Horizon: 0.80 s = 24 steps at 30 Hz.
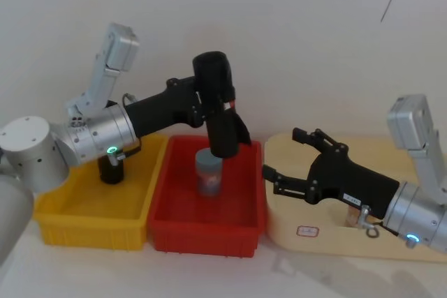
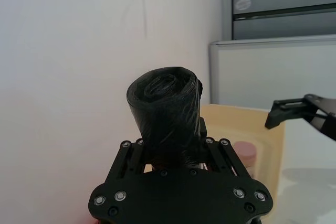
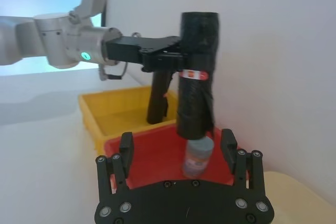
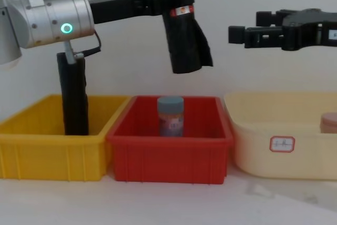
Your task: Pick up the garbage bag with the one hand and transfer it to the other hand.
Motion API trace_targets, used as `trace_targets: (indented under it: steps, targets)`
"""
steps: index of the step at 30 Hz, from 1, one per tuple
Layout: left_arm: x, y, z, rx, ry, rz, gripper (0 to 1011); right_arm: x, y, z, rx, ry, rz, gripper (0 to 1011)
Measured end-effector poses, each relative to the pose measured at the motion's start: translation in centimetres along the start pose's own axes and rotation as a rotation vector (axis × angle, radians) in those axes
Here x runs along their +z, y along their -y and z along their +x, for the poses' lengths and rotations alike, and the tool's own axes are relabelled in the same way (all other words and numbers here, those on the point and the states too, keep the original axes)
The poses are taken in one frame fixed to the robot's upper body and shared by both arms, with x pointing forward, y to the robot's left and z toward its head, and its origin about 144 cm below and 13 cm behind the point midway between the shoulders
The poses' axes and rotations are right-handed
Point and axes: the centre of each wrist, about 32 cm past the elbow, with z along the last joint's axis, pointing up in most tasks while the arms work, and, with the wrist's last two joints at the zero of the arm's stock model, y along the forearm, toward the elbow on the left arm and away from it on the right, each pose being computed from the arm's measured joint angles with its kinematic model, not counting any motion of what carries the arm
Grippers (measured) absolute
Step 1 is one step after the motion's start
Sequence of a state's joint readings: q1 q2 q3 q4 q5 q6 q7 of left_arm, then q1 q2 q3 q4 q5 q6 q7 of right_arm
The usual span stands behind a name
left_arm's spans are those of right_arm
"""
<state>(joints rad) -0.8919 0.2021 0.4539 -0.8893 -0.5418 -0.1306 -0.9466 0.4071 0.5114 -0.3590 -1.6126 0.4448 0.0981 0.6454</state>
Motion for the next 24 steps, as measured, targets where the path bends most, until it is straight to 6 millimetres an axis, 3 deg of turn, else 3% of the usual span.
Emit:
trace_targets:
  steps: [24]
  targets:
    - [-0.4, 1.3, -0.9, -0.123, -0.037, -0.008, 426, -0.2, -0.9, -0.6, 0.051, -0.014, -0.027, 1000]
